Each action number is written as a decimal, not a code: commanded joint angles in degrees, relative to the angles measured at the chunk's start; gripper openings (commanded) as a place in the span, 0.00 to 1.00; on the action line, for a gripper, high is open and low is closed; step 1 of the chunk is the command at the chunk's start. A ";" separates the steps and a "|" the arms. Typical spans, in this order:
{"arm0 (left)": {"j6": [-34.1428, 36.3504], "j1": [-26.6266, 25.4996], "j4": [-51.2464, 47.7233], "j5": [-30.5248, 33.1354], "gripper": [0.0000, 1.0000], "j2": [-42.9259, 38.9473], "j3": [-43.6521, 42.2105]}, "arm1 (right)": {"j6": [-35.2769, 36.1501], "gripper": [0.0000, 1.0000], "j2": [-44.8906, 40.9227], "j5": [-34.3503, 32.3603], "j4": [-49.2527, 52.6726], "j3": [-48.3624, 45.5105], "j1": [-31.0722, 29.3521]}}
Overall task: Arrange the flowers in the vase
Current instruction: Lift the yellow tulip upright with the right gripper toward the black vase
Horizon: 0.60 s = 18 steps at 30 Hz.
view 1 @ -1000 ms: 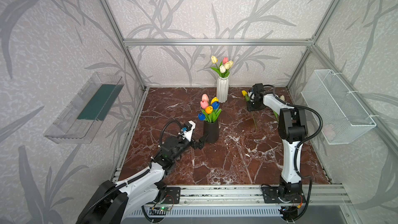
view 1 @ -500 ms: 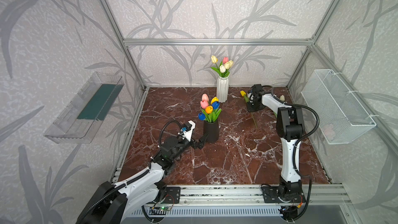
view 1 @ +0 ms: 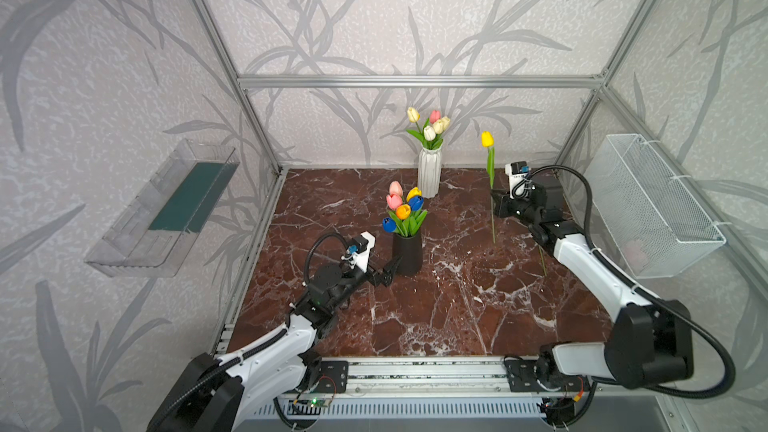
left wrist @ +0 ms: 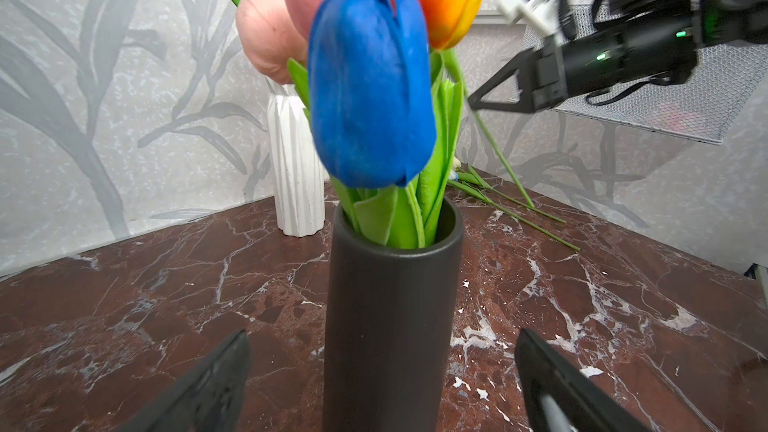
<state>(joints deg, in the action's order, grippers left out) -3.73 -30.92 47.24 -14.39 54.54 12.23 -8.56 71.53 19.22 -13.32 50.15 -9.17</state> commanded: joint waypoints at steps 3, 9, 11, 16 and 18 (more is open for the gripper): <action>-0.24 0.31 3.73 0.91 0.97 1.42 1.43 | -11.33 0.00 -6.13 13.70 -45.95 -12.02 -6.96; 0.19 0.34 4.68 -0.44 0.97 4.06 2.76 | -12.70 0.00 0.60 11.41 -67.06 -12.92 -18.77; 0.22 0.34 5.15 -0.53 0.97 4.65 2.91 | -10.10 0.00 2.86 10.58 -67.27 -11.57 -21.46; 0.23 0.33 6.17 -0.65 0.97 5.39 2.91 | -5.24 0.00 7.56 9.85 -67.34 -8.50 -25.26; 0.21 0.38 6.09 -0.46 0.97 5.39 2.98 | -3.70 0.00 9.37 9.19 -67.29 -7.42 -25.97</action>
<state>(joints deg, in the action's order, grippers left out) -3.66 -30.81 51.18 -14.48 59.83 13.78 -15.38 79.53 29.47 -75.20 40.10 -34.44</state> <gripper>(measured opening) 0.972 0.044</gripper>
